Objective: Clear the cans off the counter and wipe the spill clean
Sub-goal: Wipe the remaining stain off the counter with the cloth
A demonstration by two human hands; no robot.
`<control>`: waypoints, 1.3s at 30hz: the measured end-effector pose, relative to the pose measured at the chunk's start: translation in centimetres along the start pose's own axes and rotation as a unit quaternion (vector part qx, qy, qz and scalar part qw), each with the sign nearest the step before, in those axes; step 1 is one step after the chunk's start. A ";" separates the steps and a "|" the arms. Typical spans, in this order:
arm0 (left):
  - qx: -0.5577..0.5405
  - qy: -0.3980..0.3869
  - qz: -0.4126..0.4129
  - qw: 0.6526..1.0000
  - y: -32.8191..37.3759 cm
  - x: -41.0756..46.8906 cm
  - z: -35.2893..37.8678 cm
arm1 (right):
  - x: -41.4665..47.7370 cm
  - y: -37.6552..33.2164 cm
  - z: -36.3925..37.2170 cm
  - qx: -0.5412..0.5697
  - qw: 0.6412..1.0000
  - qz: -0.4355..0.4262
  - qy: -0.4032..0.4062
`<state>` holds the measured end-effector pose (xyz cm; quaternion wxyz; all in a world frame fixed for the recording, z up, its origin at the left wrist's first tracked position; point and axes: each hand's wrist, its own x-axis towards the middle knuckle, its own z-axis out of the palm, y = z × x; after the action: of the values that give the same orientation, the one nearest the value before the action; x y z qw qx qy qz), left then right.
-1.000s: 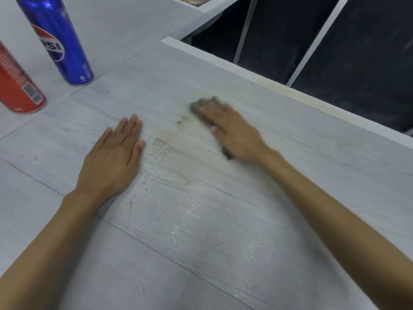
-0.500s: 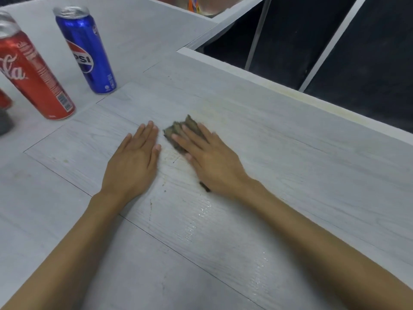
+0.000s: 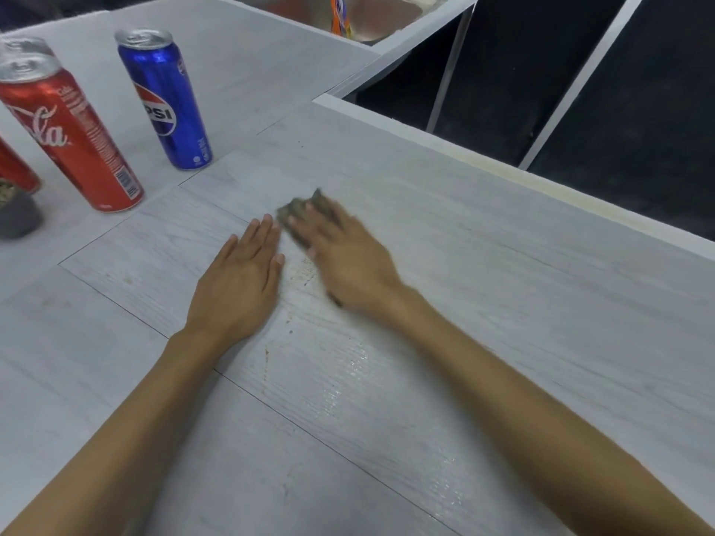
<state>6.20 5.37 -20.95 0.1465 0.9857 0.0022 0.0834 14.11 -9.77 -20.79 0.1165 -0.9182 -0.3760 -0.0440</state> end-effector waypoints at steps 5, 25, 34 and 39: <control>0.008 -0.011 -0.001 1.000 0.0 0.0 -0.1 | -1.5 4.5 -2.7 0.022 0.998 0.059 -0.002; -0.008 -0.014 -0.013 1.000 0.2 0.0 -0.1 | 1.8 3.6 -3.1 0.047 0.989 0.113 -0.077; -0.015 -0.007 -0.003 1.000 0.2 0.2 -0.1 | -1.5 5.9 -4.3 0.034 0.995 0.073 -0.056; -0.012 -0.032 0.004 0.999 -0.1 0.3 -0.2 | 4.3 8.9 -3.3 0.006 0.976 0.210 -0.061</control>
<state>6.44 5.50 -20.74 0.1578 0.9861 -0.0072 0.0520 23.44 -13.73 -18.48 0.1053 -0.9770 -0.1814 0.0394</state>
